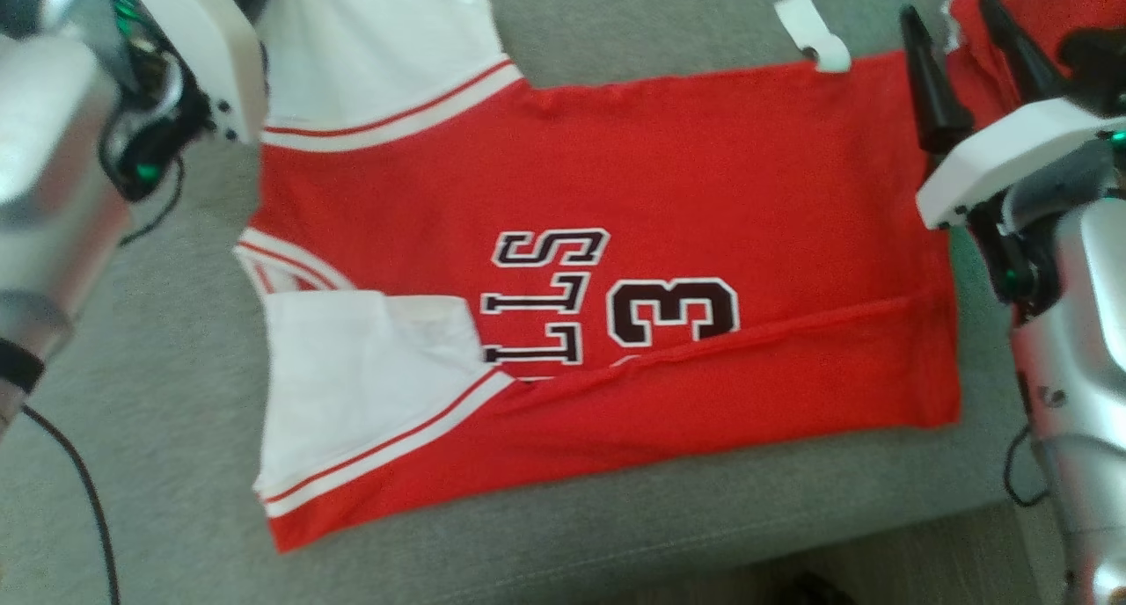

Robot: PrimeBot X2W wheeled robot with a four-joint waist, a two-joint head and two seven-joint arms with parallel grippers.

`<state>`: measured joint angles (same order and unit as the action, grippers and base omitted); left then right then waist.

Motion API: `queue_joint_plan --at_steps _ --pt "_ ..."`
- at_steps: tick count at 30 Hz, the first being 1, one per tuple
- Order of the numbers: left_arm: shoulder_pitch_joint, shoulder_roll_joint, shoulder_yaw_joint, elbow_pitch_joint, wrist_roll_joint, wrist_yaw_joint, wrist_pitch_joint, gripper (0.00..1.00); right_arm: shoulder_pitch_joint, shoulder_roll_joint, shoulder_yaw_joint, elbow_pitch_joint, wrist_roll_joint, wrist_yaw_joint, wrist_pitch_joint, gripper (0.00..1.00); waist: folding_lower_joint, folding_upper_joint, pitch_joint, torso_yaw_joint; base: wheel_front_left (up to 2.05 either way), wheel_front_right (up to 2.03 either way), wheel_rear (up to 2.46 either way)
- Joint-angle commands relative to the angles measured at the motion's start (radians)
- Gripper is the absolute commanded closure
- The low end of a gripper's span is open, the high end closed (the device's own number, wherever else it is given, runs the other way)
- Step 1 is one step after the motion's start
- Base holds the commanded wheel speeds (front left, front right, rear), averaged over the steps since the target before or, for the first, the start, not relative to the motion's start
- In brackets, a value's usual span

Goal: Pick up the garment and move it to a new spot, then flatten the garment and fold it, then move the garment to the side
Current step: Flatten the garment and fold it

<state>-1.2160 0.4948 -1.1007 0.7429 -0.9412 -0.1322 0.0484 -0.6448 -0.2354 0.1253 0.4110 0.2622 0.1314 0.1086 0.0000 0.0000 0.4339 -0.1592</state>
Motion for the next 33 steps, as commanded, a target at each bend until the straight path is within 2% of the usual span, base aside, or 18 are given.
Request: queue_joint_plan --at_steps 1,3,7,15,21,33 --pt "-0.016 0.032 0.024 -0.032 0.005 0.002 -0.041 1.0 0.005 -0.028 0.019 -0.015 0.022 -0.001 0.02 0.0 0.0 0.0 -0.05 0.056 0.0 0.0 0.0" --pt "0.003 0.034 0.014 -0.056 0.006 0.002 -0.076 1.0 0.01 -0.041 0.027 0.005 0.082 -0.001 0.047 0.0 0.0 0.0 -0.071 0.085 0.0 0.0 0.0" --pt "0.048 0.043 0.002 -0.106 0.013 0.002 -0.126 1.0 0.011 -0.11 0.043 0.061 0.108 -0.001 0.083 0.0 0.0 0.0 -0.103 0.139 0.0 0.0 0.0" --pt "0.119 0.066 -0.017 -0.204 0.018 0.03 -0.148 1.0 -0.01 -0.204 0.104 0.177 0.175 -0.001 0.166 0.0 0.0 0.0 -0.12 0.219 0.0 0.0 0.0" --pt "0.142 0.074 -0.031 -0.25 0.021 0.043 -0.142 1.0 -0.044 -0.258 0.168 0.242 0.21 -0.001 0.206 0.0 0.0 0.0 -0.109 0.241 0.0 0.0 0.0" --pt "0.136 0.078 -0.037 -0.286 0.021 0.051 -0.132 1.0 -0.115 -0.288 0.291 0.335 0.253 -0.001 0.229 0.0 0.0 0.0 -0.077 0.247 0.0 0.0 0.0"
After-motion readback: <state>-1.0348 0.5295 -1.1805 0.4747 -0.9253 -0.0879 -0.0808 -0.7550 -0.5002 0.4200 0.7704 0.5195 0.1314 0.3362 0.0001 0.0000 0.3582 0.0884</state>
